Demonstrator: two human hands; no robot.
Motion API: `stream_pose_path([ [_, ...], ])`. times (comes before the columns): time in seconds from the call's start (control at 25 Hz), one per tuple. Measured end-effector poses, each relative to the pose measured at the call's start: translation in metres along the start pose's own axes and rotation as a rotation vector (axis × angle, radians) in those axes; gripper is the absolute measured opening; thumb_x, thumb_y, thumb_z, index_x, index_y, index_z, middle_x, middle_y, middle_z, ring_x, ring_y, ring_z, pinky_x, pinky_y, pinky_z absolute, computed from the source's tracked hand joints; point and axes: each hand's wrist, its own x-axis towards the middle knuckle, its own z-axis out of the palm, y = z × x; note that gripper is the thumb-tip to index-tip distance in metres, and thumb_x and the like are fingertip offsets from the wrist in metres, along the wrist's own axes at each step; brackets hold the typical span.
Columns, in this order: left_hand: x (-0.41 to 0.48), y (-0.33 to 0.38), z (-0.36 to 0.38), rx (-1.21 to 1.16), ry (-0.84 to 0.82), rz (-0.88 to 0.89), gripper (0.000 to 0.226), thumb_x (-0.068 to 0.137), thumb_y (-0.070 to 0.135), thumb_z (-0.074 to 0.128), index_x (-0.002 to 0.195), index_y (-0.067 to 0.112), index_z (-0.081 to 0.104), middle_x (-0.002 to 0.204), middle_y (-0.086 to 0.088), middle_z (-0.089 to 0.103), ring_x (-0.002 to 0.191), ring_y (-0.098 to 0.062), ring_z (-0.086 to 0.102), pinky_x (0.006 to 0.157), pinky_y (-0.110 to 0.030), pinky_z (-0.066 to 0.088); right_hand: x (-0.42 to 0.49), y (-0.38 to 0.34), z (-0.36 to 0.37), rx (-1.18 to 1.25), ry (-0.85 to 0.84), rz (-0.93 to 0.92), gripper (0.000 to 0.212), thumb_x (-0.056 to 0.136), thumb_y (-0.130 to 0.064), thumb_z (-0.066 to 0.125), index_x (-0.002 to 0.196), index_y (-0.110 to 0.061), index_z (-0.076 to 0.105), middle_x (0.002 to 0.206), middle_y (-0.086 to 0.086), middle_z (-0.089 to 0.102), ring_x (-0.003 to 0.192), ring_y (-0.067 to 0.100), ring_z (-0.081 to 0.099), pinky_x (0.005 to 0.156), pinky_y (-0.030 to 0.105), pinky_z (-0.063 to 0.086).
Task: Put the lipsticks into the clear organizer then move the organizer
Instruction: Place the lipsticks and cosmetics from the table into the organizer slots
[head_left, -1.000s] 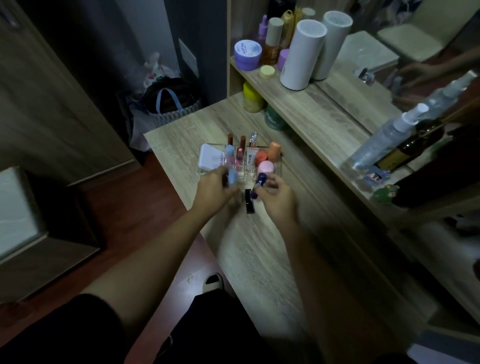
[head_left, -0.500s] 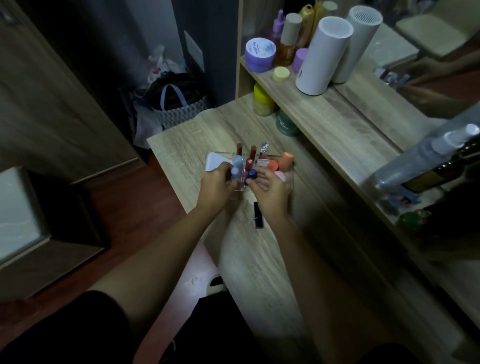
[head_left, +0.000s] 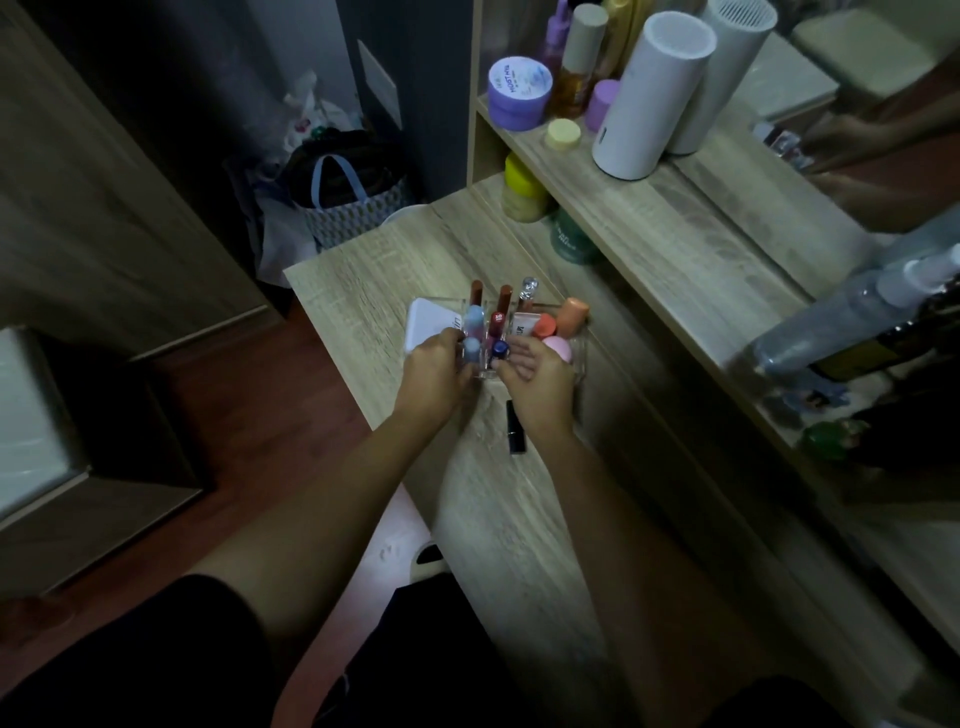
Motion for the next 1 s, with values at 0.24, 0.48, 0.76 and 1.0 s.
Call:
stream_pose_path([
  [0.24,-0.016,0.003,-0.009,-0.025,0.014,-0.038,0.024,0.085,0.016,0.063,0.105,0.004,0.058,0.097,-0.017,0.07,0.085,-0.033,0.066,0.071,-0.035,0.05,-0.013,-0.001,-0.007,-0.001,0.026,-0.016,0.041,0.081,-0.002,0.069,0.121,-0.004,0.06,0.115,0.011,0.069,0.098,0.014,0.065,0.084,0.018,0.052],
  [0.48,-0.045,0.0,-0.002,0.03,-0.036,0.018,0.024,0.085,0.011,0.061,0.105,0.0,0.056,0.099,-0.022,0.066,0.09,-0.037,0.061,0.07,-0.036,0.045,-0.037,0.02,-0.011,-0.147,0.081,0.013,0.033,0.081,-0.006,0.07,0.113,-0.004,0.064,0.107,0.014,0.071,0.084,0.014,0.063,0.079,0.027,0.055],
  [0.76,-0.067,-0.011,0.017,0.087,-0.11,0.053,0.03,0.089,0.014,0.055,0.116,0.0,0.051,0.114,-0.025,0.059,0.109,-0.036,0.051,0.088,-0.041,0.044,-0.044,0.029,-0.015,-0.233,-0.023,0.113,0.04,0.08,-0.006,0.071,0.118,-0.004,0.061,0.105,0.017,0.069,0.089,0.027,0.067,0.078,0.032,0.055],
  [1.0,-0.076,-0.019,0.035,0.106,-0.147,0.124,0.037,0.093,0.018,0.05,0.126,0.0,0.047,0.133,-0.024,0.05,0.126,-0.033,0.043,0.108,-0.037,0.036,-0.035,0.027,-0.026,-0.322,-0.048,0.049,0.036,0.081,-0.014,0.07,0.116,-0.012,0.064,0.103,0.011,0.071,0.085,0.019,0.066,0.075,0.022,0.048],
])
